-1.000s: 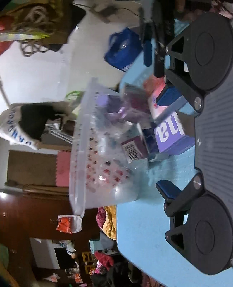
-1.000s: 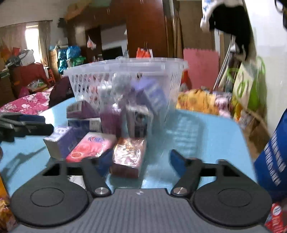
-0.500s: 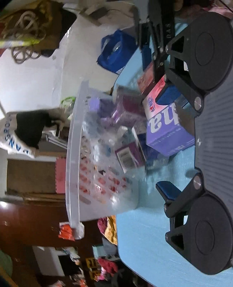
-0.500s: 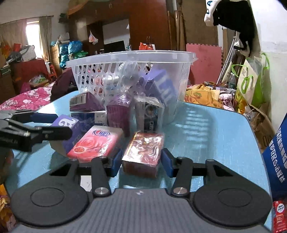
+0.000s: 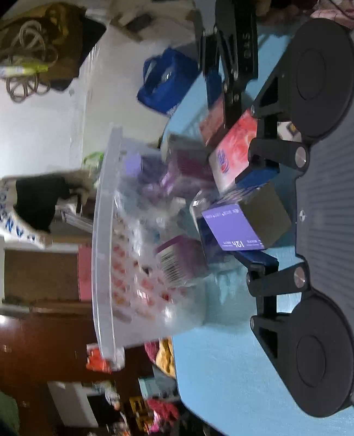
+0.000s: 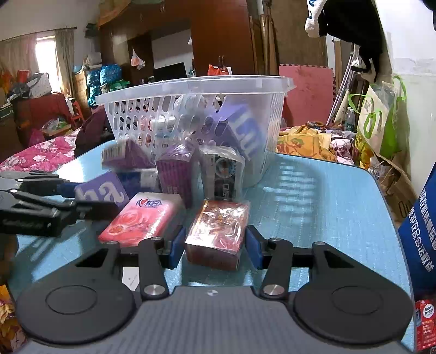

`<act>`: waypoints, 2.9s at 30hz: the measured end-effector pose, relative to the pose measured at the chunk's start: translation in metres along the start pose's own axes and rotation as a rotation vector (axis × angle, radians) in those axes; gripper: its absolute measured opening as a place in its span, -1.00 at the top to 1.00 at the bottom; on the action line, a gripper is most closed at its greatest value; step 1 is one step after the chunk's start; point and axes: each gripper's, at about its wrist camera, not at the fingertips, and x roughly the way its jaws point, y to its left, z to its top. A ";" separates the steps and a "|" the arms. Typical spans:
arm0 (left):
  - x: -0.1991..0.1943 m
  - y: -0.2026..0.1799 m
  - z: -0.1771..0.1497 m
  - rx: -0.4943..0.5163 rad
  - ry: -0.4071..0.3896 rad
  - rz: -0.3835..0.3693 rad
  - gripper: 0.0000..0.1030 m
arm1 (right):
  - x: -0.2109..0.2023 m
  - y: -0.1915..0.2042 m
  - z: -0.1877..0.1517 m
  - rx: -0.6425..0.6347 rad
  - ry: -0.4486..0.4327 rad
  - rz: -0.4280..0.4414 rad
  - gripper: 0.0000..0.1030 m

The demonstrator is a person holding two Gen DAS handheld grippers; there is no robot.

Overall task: Organize objects
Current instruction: 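Grasp a purple box with left gripper while right gripper grasps a patterned packet, then drop the purple box into the basket with left gripper while right gripper drops the patterned packet, then grasp a barcoded purple box with left gripper while right gripper grasps a clear packet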

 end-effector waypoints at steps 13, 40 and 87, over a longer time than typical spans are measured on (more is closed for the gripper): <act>-0.024 0.002 -0.004 0.007 -0.187 -0.025 -0.04 | -0.029 -0.007 -0.008 0.054 -0.203 0.006 0.01; 0.030 0.042 0.168 -0.192 -0.085 0.087 -0.67 | 0.026 0.019 0.155 -0.104 -0.164 -0.071 -0.40; -0.012 0.046 0.018 -0.221 -0.230 -0.065 0.11 | 0.001 0.006 0.017 -0.015 -0.071 -0.077 0.26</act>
